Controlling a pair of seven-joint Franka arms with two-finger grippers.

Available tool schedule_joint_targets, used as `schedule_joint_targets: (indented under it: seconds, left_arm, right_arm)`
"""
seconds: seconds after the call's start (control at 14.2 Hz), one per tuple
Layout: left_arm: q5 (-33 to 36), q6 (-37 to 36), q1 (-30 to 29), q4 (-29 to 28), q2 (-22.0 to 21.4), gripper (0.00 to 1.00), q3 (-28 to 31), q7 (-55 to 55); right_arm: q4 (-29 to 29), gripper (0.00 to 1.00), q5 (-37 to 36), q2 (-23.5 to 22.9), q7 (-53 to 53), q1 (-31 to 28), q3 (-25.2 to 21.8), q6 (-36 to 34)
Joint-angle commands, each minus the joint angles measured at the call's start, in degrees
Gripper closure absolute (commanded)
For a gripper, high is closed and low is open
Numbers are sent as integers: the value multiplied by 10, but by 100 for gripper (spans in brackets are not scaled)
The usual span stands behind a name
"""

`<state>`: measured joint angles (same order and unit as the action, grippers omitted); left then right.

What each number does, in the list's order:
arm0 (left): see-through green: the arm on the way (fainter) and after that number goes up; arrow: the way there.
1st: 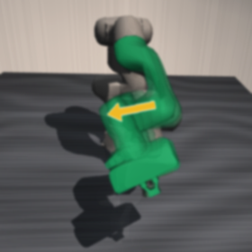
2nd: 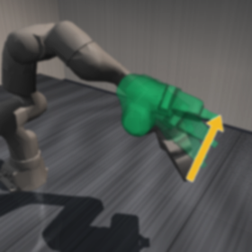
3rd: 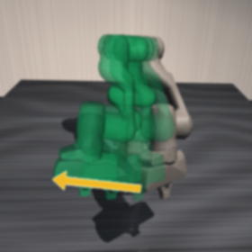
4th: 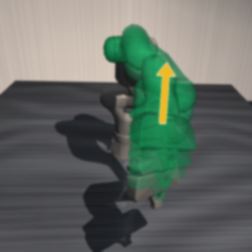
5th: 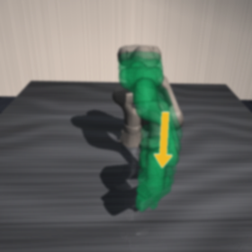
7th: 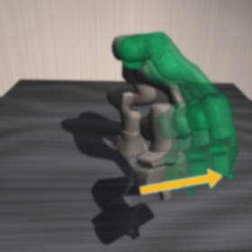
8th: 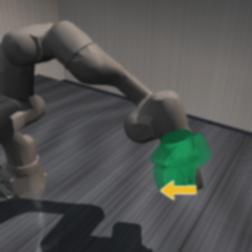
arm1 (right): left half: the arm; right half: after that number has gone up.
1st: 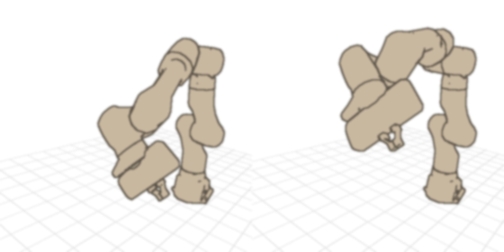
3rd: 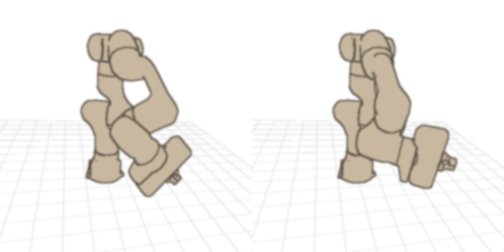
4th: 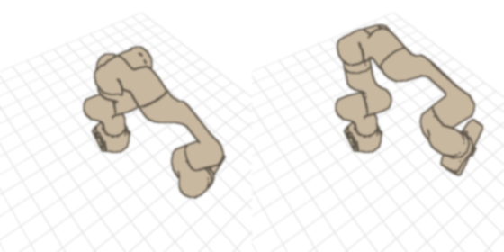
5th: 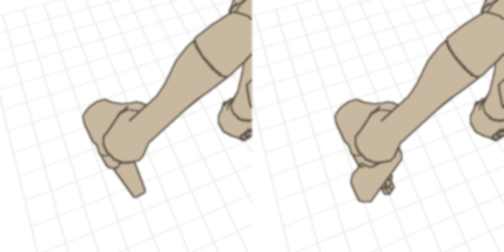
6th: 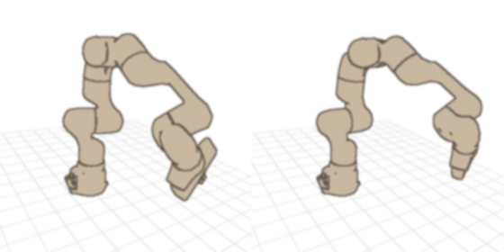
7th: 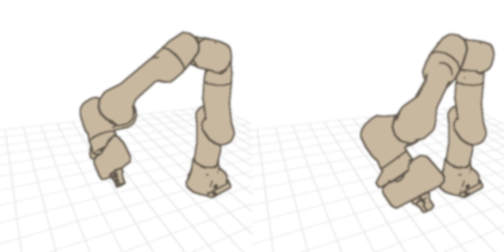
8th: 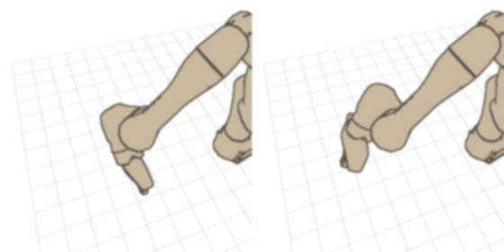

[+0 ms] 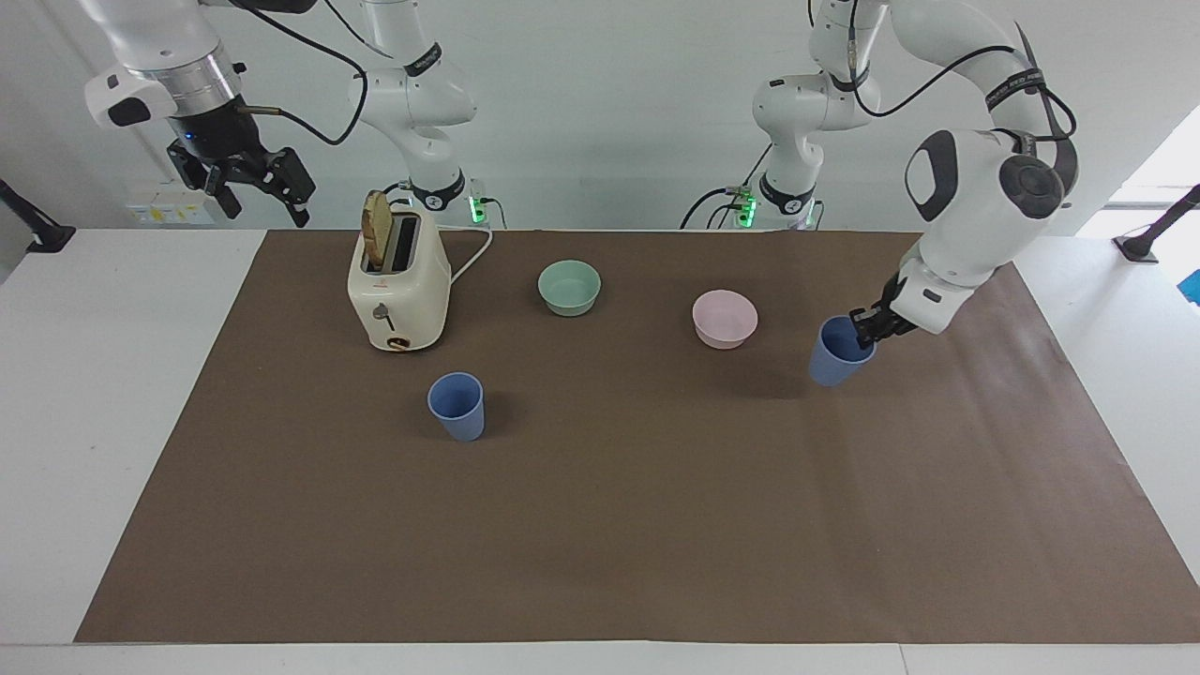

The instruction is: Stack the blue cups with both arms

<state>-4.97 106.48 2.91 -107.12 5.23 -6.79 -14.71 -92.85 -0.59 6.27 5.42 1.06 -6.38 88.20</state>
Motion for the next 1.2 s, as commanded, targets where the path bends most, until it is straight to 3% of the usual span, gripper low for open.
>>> schedule_joint_targets:
  seconds: [0.0,0.56,1.13]
  left_arm:
    - [-28,16,53,13,7,100,8,-55]
    - [-50,95,168,10,21,100,8,-149]
    - [-50,136,172,0,57,100,9,-139]
  right_arm:
    - [-9,0,7,-3,-7,1,5,25]
    - [-13,0,15,-42,-8,14,7,86]
    - [-12,0,17,-157,-9,80,7,215]
